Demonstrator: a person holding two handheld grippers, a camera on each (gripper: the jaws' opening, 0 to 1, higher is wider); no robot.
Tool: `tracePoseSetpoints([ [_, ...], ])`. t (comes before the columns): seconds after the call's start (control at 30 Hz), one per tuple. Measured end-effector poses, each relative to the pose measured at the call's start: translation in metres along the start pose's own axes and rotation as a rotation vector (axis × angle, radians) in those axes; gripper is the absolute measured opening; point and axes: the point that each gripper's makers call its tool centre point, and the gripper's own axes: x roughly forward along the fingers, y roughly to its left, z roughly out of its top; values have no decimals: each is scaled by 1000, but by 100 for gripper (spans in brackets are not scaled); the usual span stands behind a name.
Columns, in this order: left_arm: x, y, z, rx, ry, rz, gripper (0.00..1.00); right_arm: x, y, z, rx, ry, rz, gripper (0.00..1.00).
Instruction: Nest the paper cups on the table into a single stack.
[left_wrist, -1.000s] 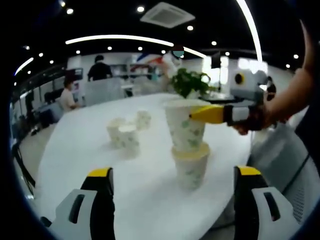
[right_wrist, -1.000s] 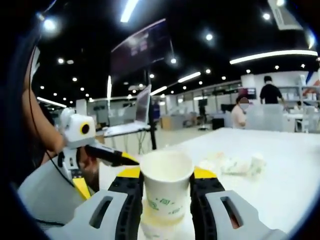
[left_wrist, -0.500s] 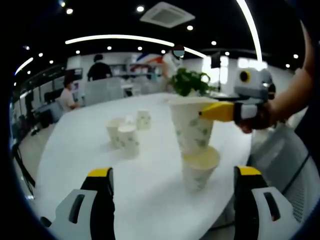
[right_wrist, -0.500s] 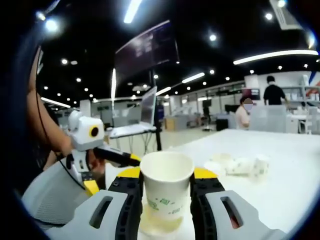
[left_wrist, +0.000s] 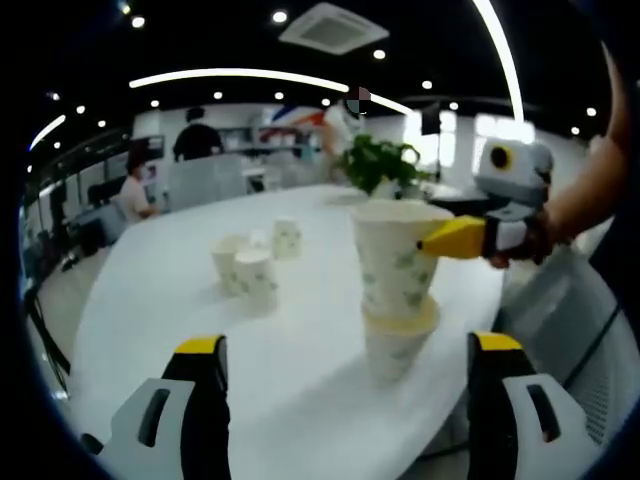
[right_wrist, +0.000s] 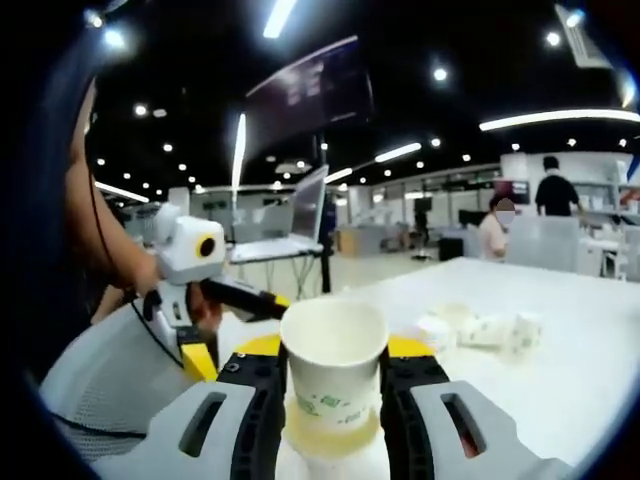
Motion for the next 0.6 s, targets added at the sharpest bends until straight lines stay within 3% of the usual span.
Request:
tracePoseSetpoints([
  [0.6,-1,0,1,-6,-6,5,99,0,-1,-41,-48,108,-9,34],
])
